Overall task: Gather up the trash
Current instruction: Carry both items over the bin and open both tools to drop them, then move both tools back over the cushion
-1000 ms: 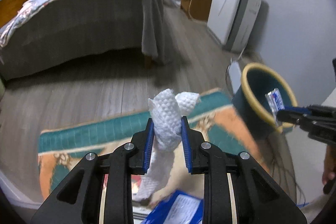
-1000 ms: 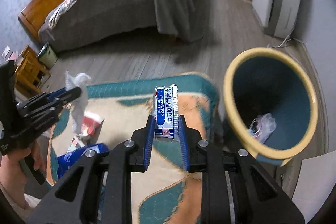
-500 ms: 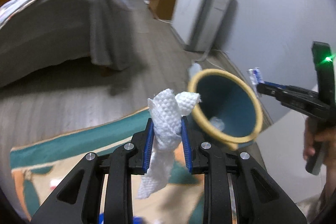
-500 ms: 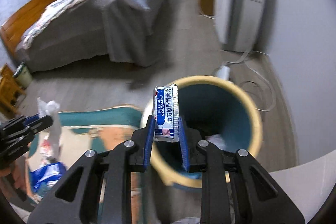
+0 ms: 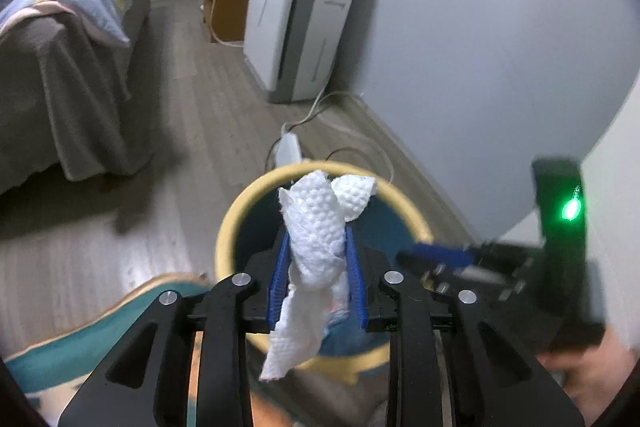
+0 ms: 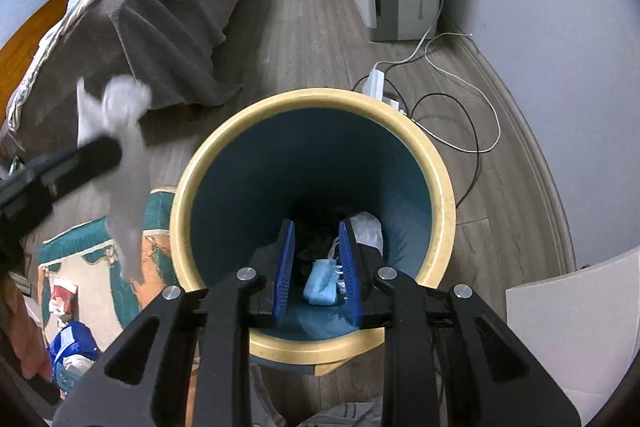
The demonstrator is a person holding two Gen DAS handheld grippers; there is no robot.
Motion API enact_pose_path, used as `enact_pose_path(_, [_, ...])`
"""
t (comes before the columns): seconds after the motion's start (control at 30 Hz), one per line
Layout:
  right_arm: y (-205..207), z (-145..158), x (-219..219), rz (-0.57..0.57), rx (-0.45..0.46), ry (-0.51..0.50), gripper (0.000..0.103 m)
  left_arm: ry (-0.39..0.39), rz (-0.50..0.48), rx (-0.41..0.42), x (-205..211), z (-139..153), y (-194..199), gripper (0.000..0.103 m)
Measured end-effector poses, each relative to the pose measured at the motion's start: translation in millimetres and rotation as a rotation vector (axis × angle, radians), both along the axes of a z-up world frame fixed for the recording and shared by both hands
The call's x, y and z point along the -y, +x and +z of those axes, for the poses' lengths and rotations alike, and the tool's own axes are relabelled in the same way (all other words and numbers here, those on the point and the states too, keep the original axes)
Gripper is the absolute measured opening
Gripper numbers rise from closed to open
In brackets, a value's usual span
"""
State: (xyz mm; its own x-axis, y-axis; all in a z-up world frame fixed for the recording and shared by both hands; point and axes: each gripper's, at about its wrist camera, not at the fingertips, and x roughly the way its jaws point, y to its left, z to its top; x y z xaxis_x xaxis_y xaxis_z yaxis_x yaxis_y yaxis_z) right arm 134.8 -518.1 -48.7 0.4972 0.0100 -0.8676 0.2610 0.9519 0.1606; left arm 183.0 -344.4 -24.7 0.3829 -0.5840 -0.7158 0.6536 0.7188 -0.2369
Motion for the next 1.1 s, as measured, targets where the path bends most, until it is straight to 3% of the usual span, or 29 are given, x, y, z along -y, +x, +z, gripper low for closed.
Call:
enact_pose_path(0.1, [-3, -2, 2, -0.016, -0.013, 0.007, 0.023, 0.009, 0.007, 0.024, 7, 1, -1, 0.047])
enact_pose_path(0.17, [-3, -4, 4, -0.029, -0.022, 0.016, 0.023, 0.006, 0.023, 0.021, 8, 1, -1, 0.082])
enact_pose_path(0.2, [-3, -4, 3, -0.029, -0.025, 0.015, 0.024, -0.006, 0.026, 0.023, 7, 2, -2, 0.085])
enact_pose_path(0.27, [-4, -5, 3, -0.033, -0.033, 0.003, 0.026, -0.021, 0.024, 0.025, 2, 3, -4, 0.086])
enact_pose_path(0.33, [-5, -4, 4, -0.046, -0.033, 0.005, 0.038, 0.004, 0.052, 0.026, -5, 1, -3, 0.089])
enact_pose_path(0.4, [-6, -2, 5, -0.053, -0.027, 0.001, 0.069, 0.0, 0.087, 0.013, -19, 2, -2, 0.091])
enact_pose_path(0.5, [-8, 5, 3, -0.072, -0.018, -0.029, 0.094, 0.0, 0.157, 0.022, -48, 8, -5, 0.094])
enact_pose_path(0.77, [-9, 29, -26, -0.059, 0.02, -0.021, 0.098, 0.094, 0.254, 0.103, -129, 34, -35, 0.096])
enact_pose_path(1.03, [-14, 64, -120, 0.08, 0.06, -0.172, 0.098, 0.16, 0.389, 0.172, -237, 63, -84, 0.098])
enact_pose_path(1.1, [-20, 70, -147, 0.134, 0.078, -0.157, 0.098, 0.164, 0.432, 0.166, -266, 64, -98, 0.098])
